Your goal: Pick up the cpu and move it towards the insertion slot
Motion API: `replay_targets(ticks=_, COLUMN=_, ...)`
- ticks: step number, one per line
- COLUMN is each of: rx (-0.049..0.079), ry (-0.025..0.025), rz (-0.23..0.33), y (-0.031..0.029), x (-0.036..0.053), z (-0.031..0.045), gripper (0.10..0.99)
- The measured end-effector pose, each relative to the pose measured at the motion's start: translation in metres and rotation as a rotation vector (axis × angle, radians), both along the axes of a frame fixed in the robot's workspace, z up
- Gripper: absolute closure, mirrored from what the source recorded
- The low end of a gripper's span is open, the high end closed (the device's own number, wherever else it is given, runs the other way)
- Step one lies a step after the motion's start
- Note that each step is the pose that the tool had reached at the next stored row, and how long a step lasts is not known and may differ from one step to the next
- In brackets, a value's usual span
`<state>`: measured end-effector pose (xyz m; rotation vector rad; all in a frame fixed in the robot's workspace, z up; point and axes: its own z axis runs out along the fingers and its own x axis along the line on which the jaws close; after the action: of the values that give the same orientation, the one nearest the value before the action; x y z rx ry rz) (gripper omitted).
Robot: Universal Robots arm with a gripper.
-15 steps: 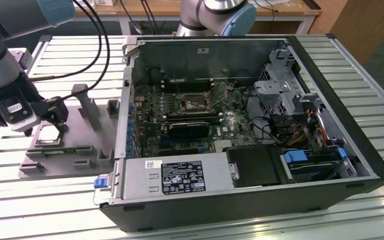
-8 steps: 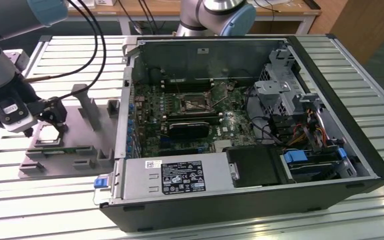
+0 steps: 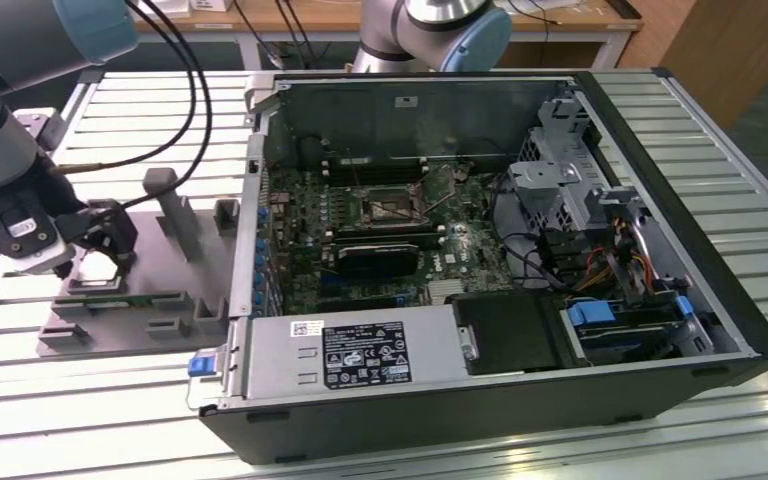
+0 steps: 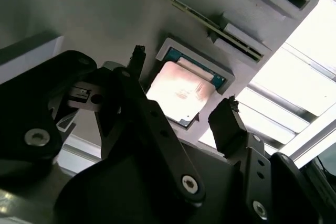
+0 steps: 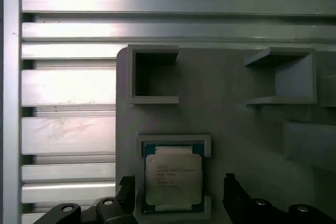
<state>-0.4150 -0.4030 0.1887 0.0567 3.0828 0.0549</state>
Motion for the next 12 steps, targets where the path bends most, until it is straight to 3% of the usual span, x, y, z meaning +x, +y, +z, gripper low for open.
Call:
replay_targets(ticks=5, rx=0.000, ry=-0.0002, rz=-0.002, y=0.0054, x=0.0001, z=-0.0043, gripper=0.322)
replay_targets(ticks=12, rx=0.000, ry=-0.0001, rz=-0.002, y=0.0073, x=0.0001, z=-0.0075, gripper=0.322)
